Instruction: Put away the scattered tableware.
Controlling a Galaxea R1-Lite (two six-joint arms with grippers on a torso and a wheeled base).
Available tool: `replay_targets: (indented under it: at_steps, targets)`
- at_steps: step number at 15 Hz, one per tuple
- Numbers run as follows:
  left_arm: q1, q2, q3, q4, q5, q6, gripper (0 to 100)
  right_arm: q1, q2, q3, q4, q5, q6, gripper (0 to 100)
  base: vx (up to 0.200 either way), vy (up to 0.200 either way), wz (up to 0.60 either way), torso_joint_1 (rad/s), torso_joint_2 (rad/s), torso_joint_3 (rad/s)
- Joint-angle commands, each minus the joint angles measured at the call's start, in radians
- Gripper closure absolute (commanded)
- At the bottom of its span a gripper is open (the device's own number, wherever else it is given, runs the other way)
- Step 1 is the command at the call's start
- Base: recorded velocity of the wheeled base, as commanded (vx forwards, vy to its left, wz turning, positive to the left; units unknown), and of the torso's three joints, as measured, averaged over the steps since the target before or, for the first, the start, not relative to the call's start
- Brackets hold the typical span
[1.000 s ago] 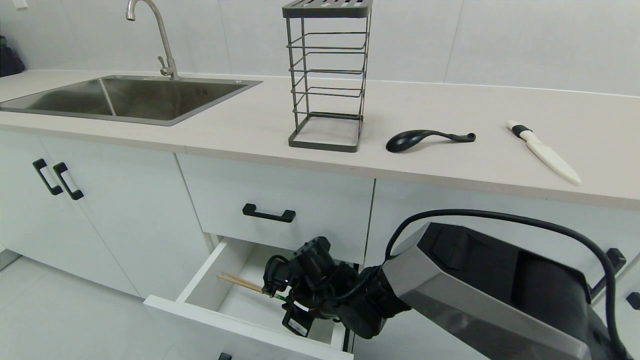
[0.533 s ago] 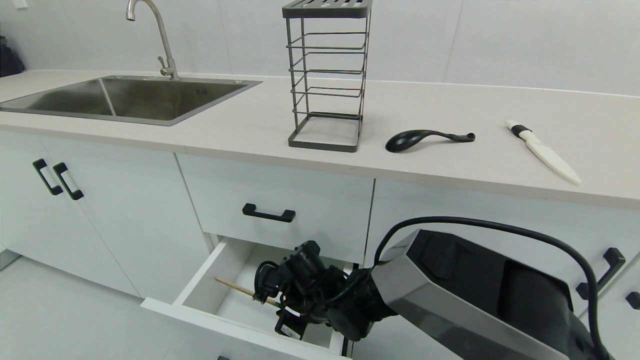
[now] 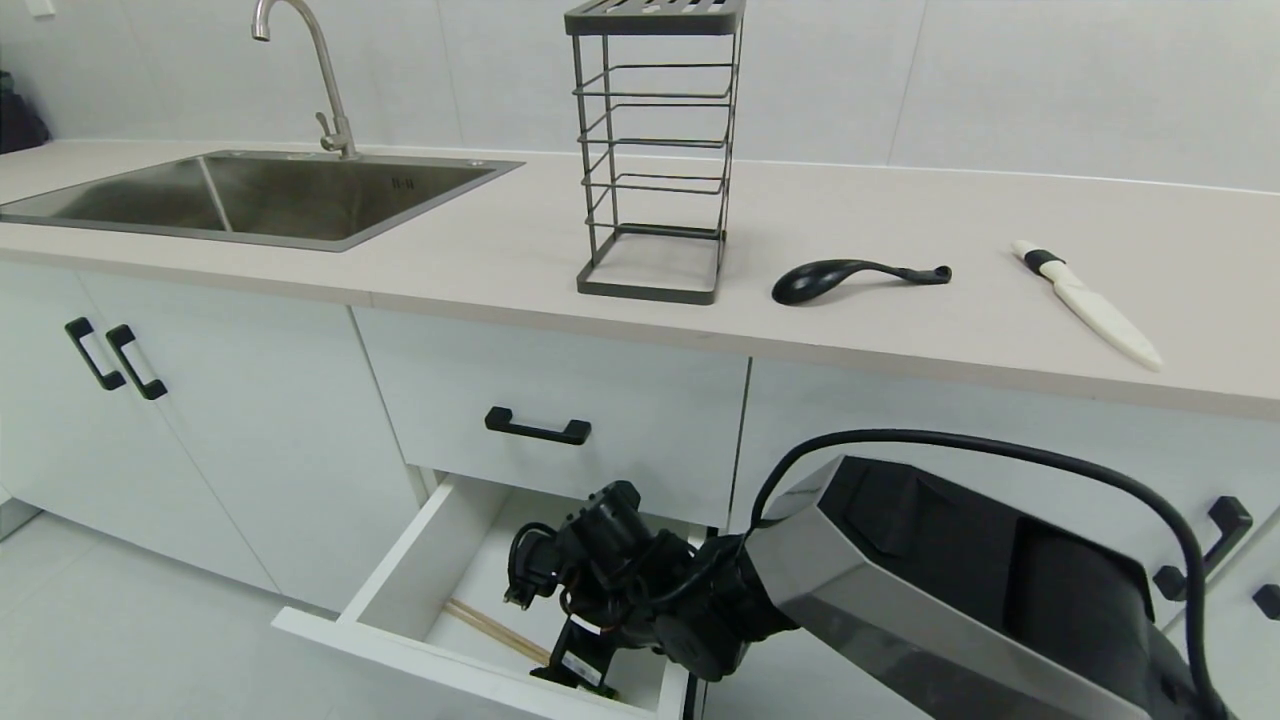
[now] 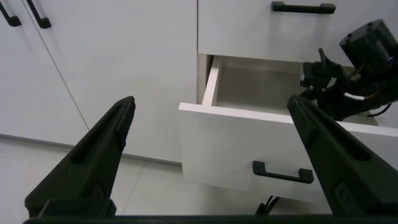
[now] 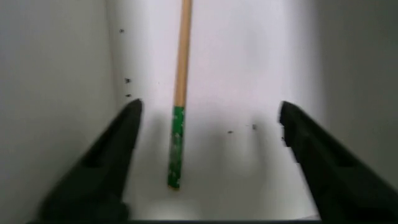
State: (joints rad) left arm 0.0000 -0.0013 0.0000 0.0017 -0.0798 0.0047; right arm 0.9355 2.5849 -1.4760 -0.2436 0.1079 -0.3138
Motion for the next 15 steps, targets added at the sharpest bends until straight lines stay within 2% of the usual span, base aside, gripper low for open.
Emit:
replay_targets:
  at_steps: [1,8,13,15]
  targets:
    - [0.000,0.001,0.000,0.000,0.000,0.000,0,0.008,-0.071,0.026,-0.002,0.000,-0.002,0,0.000,0.000,0.00,0.000,0.00,0.000]
    - [0.000,0.001,0.000,0.000,0.000,0.000,0,0.028,-0.266,0.169,-0.016,0.000,-0.039,0,0.000,0.000,0.00,0.000,0.00,0.000]
    - [0.000,0.001,0.000,0.000,0.000,0.000,0,0.034,-0.428,0.364,-0.175,0.000,-0.030,0,0.000,0.000,0.00,0.000,0.00,0.000]
    - [0.000,0.001,0.000,0.000,0.000,0.000,0,0.043,-0.517,0.437,-0.190,-0.002,-0.024,0,0.000,0.000,0.00,0.000,0.00,0.000]
